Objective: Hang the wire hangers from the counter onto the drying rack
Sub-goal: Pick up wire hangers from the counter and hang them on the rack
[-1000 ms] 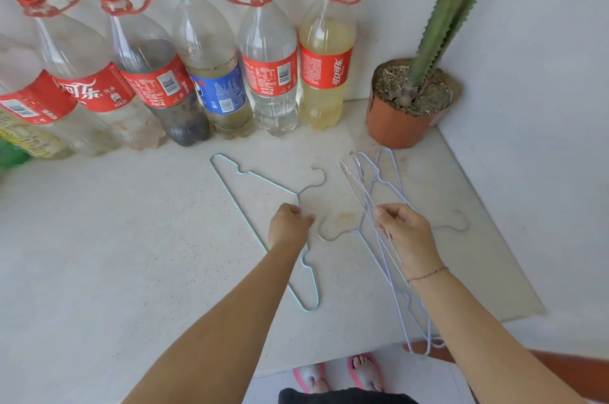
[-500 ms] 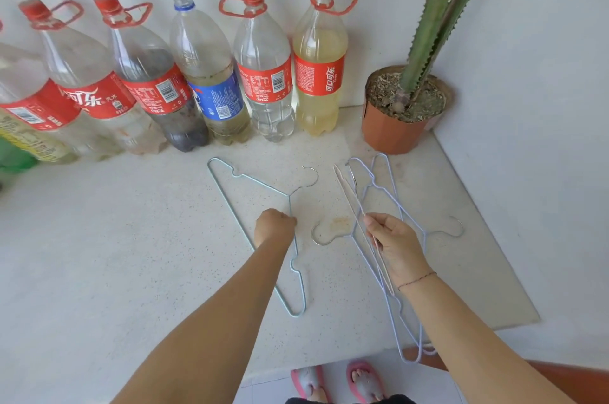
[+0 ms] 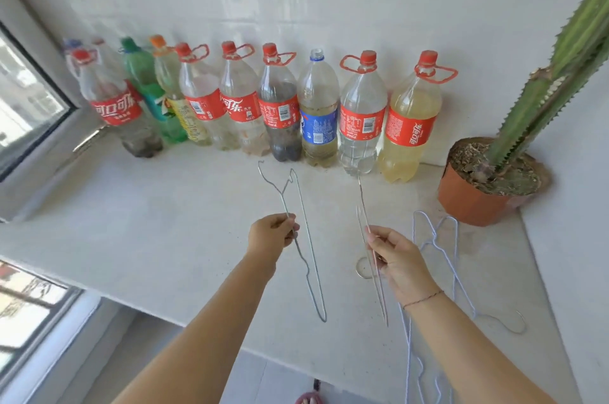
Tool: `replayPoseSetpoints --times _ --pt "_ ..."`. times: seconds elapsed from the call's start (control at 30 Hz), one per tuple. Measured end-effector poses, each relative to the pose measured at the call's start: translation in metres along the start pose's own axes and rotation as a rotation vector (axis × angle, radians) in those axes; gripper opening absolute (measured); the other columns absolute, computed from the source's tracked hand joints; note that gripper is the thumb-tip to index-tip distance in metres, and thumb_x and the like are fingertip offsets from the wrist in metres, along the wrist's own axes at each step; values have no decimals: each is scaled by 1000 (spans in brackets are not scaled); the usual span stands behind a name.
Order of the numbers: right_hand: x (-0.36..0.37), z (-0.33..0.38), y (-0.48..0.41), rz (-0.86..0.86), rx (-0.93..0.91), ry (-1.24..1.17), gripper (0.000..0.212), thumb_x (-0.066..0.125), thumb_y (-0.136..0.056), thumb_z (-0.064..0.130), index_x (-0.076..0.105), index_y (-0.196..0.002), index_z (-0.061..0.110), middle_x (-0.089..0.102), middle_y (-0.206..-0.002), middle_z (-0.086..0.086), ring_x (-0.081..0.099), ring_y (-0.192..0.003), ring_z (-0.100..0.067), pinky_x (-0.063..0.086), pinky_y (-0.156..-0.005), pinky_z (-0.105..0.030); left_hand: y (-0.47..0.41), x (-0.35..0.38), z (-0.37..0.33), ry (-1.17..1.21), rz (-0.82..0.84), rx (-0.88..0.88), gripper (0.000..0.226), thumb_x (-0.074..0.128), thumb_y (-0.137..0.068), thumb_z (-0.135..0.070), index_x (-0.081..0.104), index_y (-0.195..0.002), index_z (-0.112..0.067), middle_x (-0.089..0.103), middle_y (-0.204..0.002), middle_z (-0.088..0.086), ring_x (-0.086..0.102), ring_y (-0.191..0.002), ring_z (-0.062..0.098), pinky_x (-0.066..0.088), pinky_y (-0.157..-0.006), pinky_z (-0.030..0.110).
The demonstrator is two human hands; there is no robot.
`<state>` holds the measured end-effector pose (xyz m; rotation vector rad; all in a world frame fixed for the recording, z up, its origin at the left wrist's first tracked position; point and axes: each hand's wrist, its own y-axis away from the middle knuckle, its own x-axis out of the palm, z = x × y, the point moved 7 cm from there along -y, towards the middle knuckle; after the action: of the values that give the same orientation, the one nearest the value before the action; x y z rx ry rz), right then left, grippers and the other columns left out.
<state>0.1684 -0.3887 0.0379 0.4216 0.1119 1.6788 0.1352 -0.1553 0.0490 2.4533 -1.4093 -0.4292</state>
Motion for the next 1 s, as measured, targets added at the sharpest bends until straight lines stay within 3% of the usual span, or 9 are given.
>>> replayPoseSetpoints --times 0.33,0.5,0.77,1.0 --pt "139 40 41 514 -1 -9 13 59 -85 5 66 -96 7 55 -65 -4 42 -52 -9 35 -50 -16 124 -135 -49 307 -301 118 16 55 -91 -3 65 -103 1 63 -75 4 59 -60 11 49 -54 13" --pt "233 67 97 771 -9 1 14 58 -86 3 65 -98 4 55 -63 -4 40 -53 -13 34 -52 -21 205 -215 -76 380 -517 187 14 56 -91 -5 68 -98 -6 65 -73 1 59 -62 9 48 -61 16" --pt "370 105 193 1031 -19 11 11 59 -86 6 64 -95 9 55 -63 -3 41 -52 -10 38 -53 -19 311 -317 -127 452 -758 352 10 60 -88 -5 70 -89 -5 66 -72 4 57 -56 10 46 -54 17" --pt "473 158 290 1264 -112 -53 15 65 -80 14 66 -95 10 53 -63 -1 41 -55 -10 34 -54 -21 362 -389 -185 492 -838 557 9 62 -86 -8 71 -90 -7 66 -66 0 56 -54 8 40 -49 16"
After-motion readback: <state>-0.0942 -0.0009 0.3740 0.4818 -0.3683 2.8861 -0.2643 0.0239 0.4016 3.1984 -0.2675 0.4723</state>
